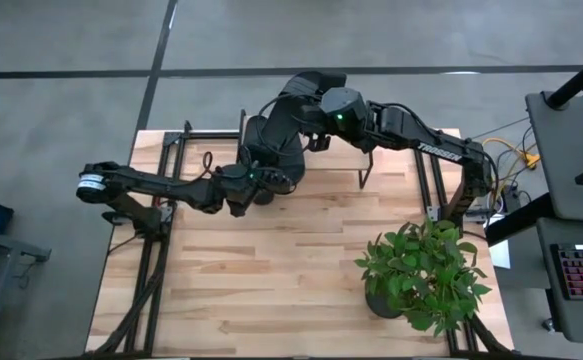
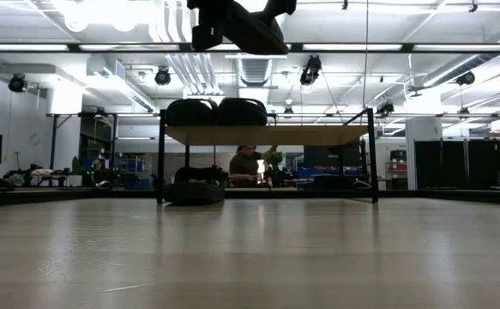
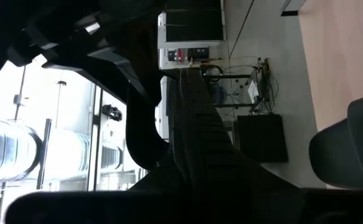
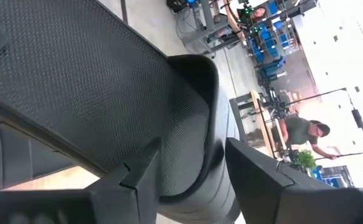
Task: Pick and place slides into the shelf
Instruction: Put the black slipper on the shelf
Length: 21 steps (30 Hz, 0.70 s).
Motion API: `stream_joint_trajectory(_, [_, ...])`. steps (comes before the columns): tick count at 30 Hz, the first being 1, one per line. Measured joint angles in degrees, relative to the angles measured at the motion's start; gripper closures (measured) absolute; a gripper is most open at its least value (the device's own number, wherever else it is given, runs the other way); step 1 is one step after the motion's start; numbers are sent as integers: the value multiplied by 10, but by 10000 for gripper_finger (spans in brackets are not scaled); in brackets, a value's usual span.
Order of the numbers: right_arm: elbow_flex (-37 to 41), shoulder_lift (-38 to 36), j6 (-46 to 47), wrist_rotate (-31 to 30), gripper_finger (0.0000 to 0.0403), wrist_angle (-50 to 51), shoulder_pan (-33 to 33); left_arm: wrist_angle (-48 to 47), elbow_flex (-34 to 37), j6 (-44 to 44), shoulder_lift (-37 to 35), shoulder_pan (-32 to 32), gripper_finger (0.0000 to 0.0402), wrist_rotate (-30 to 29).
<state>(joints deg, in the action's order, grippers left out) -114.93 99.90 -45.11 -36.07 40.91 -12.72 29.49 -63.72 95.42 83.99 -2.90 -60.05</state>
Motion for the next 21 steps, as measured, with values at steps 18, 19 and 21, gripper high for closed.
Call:
stream_joint_trajectory(18, [11,0,-36,-30,392,2,-5,3,-1,-1,0,-8,359,13])
stream_joint_trajectory(19, [11,0,-36,-30,392,1,-5,4,-1,-1,0,-8,359,13])
stream_joint_trajectory(21, [11,0,-36,-30,393,1,-5,4,-1,-1,0,-8,359,13])
